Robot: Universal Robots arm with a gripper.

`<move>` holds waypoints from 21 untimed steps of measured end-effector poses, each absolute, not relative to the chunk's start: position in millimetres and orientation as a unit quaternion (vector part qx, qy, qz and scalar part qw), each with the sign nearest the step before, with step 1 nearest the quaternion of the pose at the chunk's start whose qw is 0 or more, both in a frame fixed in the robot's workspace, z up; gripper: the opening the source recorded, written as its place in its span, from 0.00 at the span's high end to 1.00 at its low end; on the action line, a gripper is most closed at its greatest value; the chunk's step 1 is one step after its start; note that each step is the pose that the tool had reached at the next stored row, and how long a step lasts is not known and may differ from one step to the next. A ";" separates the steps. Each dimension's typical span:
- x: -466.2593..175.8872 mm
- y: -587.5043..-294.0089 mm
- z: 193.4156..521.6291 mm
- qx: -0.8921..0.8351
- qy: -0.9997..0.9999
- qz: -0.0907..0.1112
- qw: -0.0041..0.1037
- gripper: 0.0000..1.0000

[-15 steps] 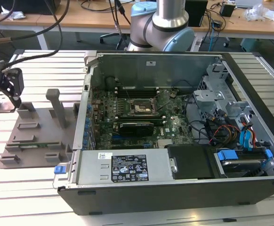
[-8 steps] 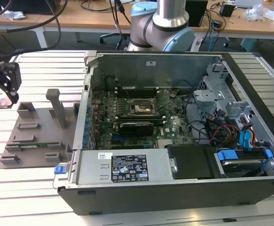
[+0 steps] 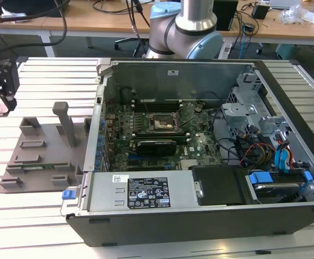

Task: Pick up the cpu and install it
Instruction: 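Pick up the cpu and move it towards the insertion slot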

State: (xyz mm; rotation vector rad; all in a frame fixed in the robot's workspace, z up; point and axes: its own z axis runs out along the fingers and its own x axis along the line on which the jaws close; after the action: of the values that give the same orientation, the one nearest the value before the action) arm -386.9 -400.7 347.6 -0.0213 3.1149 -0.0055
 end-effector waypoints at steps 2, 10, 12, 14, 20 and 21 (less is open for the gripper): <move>-386.9 -400.7 355.5 -0.007 1.000 -0.002 0.013 0.45; -386.9 -400.7 379.0 -0.007 1.000 -0.002 0.013 0.45; -386.9 -400.7 384.6 -0.007 1.000 -0.002 0.013 0.45; -386.9 -400.7 391.2 -0.007 1.000 -0.002 0.013 0.45; -386.9 -400.6 396.6 -0.007 1.000 -0.002 0.013 0.45; -386.9 -400.6 396.6 -0.007 1.000 -0.002 0.013 0.45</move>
State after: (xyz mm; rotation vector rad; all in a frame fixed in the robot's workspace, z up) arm -386.9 -400.6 396.6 -0.0213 3.1147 -0.0055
